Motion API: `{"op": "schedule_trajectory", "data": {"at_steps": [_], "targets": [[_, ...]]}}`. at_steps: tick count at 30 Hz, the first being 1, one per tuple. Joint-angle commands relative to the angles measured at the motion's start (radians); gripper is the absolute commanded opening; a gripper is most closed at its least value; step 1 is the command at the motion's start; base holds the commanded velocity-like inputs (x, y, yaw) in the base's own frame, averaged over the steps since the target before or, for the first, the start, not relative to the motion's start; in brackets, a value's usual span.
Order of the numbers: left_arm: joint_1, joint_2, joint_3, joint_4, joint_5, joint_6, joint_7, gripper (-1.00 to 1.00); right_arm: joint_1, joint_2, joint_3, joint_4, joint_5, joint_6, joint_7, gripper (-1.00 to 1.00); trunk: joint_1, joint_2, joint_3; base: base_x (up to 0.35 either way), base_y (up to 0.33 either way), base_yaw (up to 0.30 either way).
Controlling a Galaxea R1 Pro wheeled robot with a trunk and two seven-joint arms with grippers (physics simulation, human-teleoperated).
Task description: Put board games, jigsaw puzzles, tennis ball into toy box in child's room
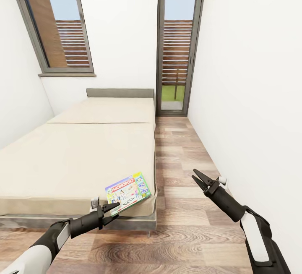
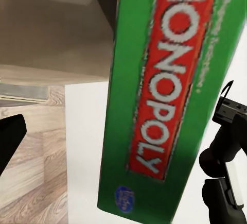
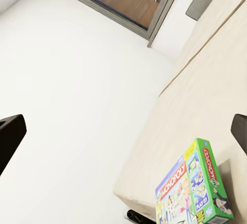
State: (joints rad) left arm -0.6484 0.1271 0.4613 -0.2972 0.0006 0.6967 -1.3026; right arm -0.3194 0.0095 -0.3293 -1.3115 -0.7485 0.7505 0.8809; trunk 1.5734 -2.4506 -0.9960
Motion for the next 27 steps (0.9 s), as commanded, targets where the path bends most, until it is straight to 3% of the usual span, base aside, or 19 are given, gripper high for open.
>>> {"op": "schedule_trajectory", "data": {"at_steps": [1,4,5,21,27], "targets": [[-0.001,0.000,0.002,0.000,0.000,0.010,-0.003,1.00,-0.001,0.001,-0.002,0.000,-0.002,0.006,0.001,1.00,0.000,0.000,-0.001,0.000,0.000,0.000],[-0.001,0.000,0.002,0.000,0.001,0.010,-0.004,1.00,-0.001,0.001,-0.002,0.000,-0.002,0.006,0.001,1.00,0.000,0.000,-0.001,0.000,0.000,0.000],[-0.001,0.000,0.002,0.000,0.001,0.010,-0.004,-1.00,0.000,0.000,-0.002,0.000,-0.002,0.006,0.001,1.00,0.000,0.000,-0.001,0.000,0.000,0.000],[0.001,-0.001,0.003,-0.002,0.001,0.007,-0.015,-1.00,-0.001,0.000,-0.002,0.000,-0.002,0.006,0.003,1.00,0.000,0.000,-0.001,0.000,0.000,0.000],[0.001,0.000,0.002,-0.002,0.001,0.007,-0.015,-1.00,-0.001,0.000,-0.002,0.000,-0.002,0.006,0.003,1.00,-0.023,0.042,0.018,0.000,0.000,0.000]]}}
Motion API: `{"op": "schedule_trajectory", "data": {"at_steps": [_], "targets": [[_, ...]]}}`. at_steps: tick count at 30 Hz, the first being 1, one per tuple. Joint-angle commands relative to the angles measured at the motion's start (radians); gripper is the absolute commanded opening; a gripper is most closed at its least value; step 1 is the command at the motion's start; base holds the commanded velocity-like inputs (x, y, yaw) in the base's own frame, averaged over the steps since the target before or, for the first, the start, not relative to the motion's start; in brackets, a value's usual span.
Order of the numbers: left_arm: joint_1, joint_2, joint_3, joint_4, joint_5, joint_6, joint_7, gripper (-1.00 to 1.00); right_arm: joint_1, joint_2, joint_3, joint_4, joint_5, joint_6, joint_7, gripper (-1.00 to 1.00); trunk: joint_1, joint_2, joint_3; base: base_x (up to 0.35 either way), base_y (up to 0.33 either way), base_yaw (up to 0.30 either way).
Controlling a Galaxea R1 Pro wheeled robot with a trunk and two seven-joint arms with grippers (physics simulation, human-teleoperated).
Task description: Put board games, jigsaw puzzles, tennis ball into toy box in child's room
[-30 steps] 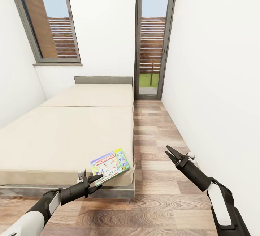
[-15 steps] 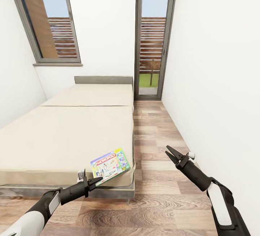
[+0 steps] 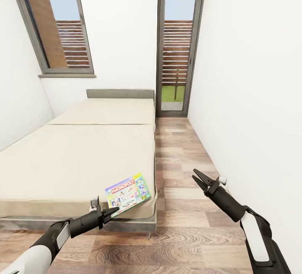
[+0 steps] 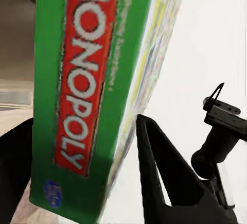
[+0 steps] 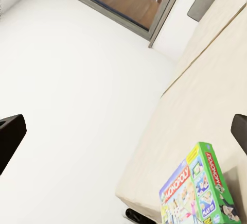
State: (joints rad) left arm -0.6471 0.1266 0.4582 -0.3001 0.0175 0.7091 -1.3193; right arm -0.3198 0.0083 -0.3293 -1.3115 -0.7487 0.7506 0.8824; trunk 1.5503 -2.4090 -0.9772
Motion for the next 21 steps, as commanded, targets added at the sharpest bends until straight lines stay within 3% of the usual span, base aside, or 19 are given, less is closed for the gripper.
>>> {"op": "schedule_trajectory", "data": {"at_steps": [1,8,11,14,17,21], "targets": [[0.000,0.001,0.005,0.000,-0.016,-0.005,0.002,-1.00,-0.001,0.001,-0.002,0.000,-0.001,0.006,0.002,1.00,-0.004,0.007,0.002,0.000,0.000,0.000],[0.000,0.008,0.004,-0.036,-0.016,0.003,-0.027,-1.00,0.000,0.002,-0.001,0.000,-0.001,0.006,0.000,1.00,-0.031,0.056,0.024,0.000,0.000,0.000],[0.000,0.012,0.000,-0.078,-0.017,0.018,-0.068,-1.00,0.000,0.001,-0.002,0.000,-0.001,0.006,0.000,1.00,-0.042,0.077,0.034,0.000,0.000,0.000],[0.000,0.018,-0.037,-0.095,-0.018,0.044,-0.097,-1.00,-0.001,0.002,-0.002,0.000,-0.001,0.006,0.001,1.00,-0.054,0.098,0.043,0.000,0.000,0.000],[0.000,0.032,-0.111,-0.114,-0.018,0.064,-0.113,-1.00,0.000,0.002,-0.001,0.000,-0.001,0.006,0.000,1.00,-0.065,0.119,0.052,0.000,0.000,0.000],[0.000,0.055,-0.149,-0.151,-0.018,0.099,-0.147,-1.00,-0.001,0.002,0.001,0.000,-0.001,0.005,0.000,1.00,-0.081,0.147,0.065,0.000,0.000,0.000]]}}
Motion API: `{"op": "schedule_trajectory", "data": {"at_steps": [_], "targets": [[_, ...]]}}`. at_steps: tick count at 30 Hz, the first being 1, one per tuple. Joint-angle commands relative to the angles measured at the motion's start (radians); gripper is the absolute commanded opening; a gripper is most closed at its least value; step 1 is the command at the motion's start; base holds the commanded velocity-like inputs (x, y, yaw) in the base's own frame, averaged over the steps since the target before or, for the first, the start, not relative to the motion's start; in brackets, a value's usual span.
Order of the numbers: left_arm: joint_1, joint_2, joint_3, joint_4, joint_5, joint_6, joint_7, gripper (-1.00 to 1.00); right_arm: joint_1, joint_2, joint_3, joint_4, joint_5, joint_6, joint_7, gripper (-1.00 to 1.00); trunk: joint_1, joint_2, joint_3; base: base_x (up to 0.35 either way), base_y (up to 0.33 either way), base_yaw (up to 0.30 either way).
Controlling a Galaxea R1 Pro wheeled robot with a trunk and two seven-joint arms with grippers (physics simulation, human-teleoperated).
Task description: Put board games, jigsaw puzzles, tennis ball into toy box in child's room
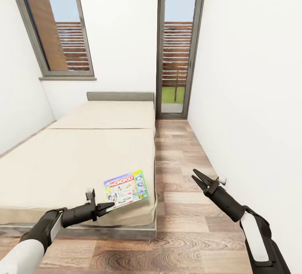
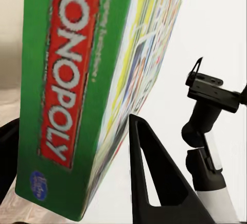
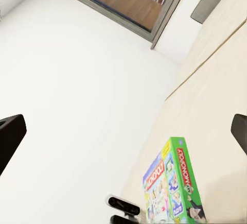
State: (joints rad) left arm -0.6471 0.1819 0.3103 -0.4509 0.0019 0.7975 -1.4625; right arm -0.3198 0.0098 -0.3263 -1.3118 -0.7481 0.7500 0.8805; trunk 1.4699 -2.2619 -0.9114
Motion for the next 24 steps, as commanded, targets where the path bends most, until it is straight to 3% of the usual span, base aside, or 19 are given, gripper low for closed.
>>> {"op": "schedule_trajectory", "data": {"at_steps": [1,5,7,12,15,19,24], "targets": [[0.000,0.007,-0.006,-0.014,-0.003,0.018,-0.017,-1.00,-0.001,0.001,-0.001,0.000,-0.001,0.002,0.002,1.00,-0.004,0.007,0.002,0.000,0.000,0.000],[0.002,0.051,-0.012,-0.053,-0.003,0.037,-0.064,-1.00,0.000,0.001,0.001,-0.001,-0.001,-0.020,0.001,1.00,-0.008,0.014,0.005,0.000,0.000,0.000],[0.003,0.088,-0.013,-0.066,-0.003,0.050,-0.108,-1.00,-0.001,0.000,0.000,-0.001,-0.001,-0.027,0.001,1.00,-0.008,0.014,0.005,0.000,0.000,0.000],[0.004,0.179,-0.014,-0.075,0.001,0.090,-0.108,-1.00,-0.001,0.000,0.010,-0.010,-0.001,-0.024,-0.027,1.00,-0.027,0.049,0.021,0.000,0.000,0.000],[0.005,0.234,-0.014,-0.084,0.002,0.142,-0.108,-1.00,-0.001,-0.002,0.031,-0.035,-0.001,-0.019,-0.123,1.00,-0.039,0.070,0.030,0.000,0.000,0.000],[0.007,0.286,-0.018,-0.102,0.004,0.167,-0.108,-1.00,-0.001,-0.002,0.069,-0.114,-0.001,-0.016,-0.270,1.00,-0.054,0.098,0.043,0.000,0.000,0.000],[0.007,0.329,-0.021,-0.136,0.007,0.198,-0.108,-1.00,-0.001,-0.006,0.152,-0.153,-0.007,-0.013,-0.388,1.00,-0.073,0.133,0.059,0.000,0.000,0.000]]}}
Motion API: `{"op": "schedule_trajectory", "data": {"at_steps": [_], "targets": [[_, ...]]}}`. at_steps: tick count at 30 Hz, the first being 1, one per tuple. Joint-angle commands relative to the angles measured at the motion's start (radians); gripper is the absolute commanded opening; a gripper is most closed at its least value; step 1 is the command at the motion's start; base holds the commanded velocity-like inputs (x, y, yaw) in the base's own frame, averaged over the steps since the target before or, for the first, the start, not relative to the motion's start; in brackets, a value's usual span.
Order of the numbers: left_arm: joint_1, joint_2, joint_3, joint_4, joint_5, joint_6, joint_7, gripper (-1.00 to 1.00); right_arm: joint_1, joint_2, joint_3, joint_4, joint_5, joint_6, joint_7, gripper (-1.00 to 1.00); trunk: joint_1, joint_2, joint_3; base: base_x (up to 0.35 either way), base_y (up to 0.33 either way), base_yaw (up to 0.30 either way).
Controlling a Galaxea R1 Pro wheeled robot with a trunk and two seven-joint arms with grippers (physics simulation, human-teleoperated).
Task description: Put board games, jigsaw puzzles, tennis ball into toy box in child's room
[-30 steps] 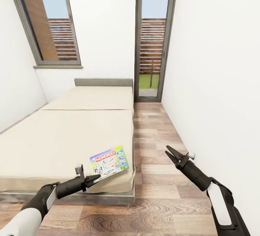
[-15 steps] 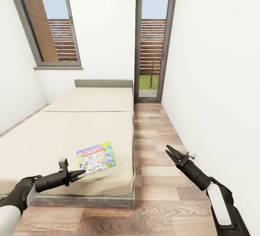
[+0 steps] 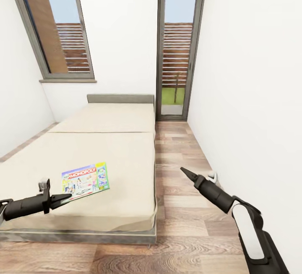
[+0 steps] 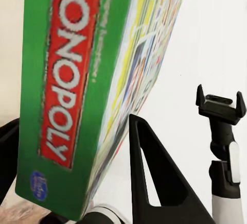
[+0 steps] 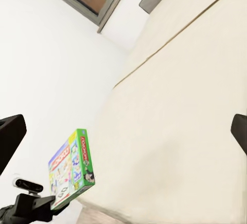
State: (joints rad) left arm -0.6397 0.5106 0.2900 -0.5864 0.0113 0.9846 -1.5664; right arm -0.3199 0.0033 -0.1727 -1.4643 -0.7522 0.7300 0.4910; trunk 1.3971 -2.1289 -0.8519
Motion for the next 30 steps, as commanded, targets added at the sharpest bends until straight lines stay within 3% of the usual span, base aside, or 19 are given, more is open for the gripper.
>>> {"op": "schedule_trajectory", "data": {"at_steps": [1,9,30], "targets": [[0.000,0.005,-0.001,-0.022,-0.002,0.028,-0.004,-1.00,-0.001,0.000,0.014,-0.004,-0.005,0.007,-0.009,1.00,-0.004,0.007,0.002,0.000,0.000,0.000],[0.004,0.013,-0.002,-0.096,-0.001,0.048,-0.004,-1.00,-0.001,-0.007,0.023,-0.006,-0.011,0.005,-0.016,1.00,-0.035,0.063,0.027,-0.017,0.000,0.000],[0.005,0.029,0.001,-0.101,-0.001,0.049,-0.004,-1.00,-0.001,0.003,0.021,-0.007,-0.009,0.001,-0.027,1.00,-0.115,0.210,0.093,-0.020,0.000,0.000]]}}
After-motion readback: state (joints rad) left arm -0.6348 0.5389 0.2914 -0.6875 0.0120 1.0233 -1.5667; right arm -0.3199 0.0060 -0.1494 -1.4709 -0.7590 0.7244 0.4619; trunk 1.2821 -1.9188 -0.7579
